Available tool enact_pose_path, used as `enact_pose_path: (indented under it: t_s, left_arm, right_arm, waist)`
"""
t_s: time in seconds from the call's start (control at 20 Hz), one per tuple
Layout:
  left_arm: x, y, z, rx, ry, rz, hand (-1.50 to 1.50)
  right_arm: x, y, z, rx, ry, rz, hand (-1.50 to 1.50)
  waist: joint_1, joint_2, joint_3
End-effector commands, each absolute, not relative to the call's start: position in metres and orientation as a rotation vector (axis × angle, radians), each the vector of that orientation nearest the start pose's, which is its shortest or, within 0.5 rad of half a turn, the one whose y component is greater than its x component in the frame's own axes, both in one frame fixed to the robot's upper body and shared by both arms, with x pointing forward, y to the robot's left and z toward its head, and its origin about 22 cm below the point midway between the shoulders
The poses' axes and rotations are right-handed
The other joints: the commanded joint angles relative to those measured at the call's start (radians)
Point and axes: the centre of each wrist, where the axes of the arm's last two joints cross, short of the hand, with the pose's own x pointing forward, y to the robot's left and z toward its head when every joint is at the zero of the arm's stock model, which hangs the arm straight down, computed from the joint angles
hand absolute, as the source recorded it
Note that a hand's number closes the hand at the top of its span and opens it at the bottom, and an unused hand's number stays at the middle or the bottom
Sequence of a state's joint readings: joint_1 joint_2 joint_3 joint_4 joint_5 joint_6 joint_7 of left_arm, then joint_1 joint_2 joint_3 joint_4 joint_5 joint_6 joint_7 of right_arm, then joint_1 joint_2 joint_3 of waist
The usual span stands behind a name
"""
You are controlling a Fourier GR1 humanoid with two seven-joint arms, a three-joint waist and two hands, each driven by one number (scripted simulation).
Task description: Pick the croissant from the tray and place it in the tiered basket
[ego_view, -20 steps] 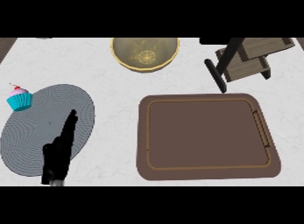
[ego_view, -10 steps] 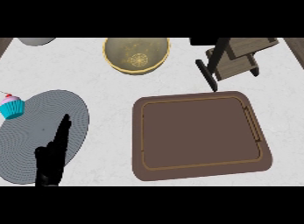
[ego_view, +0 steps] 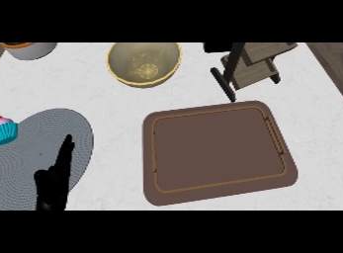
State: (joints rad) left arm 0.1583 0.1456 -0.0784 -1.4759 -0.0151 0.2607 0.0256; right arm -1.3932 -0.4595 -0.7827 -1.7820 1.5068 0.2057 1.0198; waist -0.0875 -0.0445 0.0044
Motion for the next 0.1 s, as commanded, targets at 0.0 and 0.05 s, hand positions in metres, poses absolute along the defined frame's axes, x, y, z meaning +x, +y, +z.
enact_pose_path:
  t_s: [0.0, 0.05]
  left_arm:
    - [0.185, 0.27, -0.056, 0.315, -1.238, 0.045, 0.0]
    - [0.184, 0.259, -0.065, 0.299, -1.231, 0.063, 0.0]
  right_arm:
    - [0.158, -0.315, 0.453, -1.387, -1.216, -1.001, -1.5]
    - [0.147, -0.315, 0.451, -1.39, -1.241, -0.984, -1.5]
  waist:
    - [-0.001, -0.001, -0.005]
    - [-0.009, 0.0, -0.006]
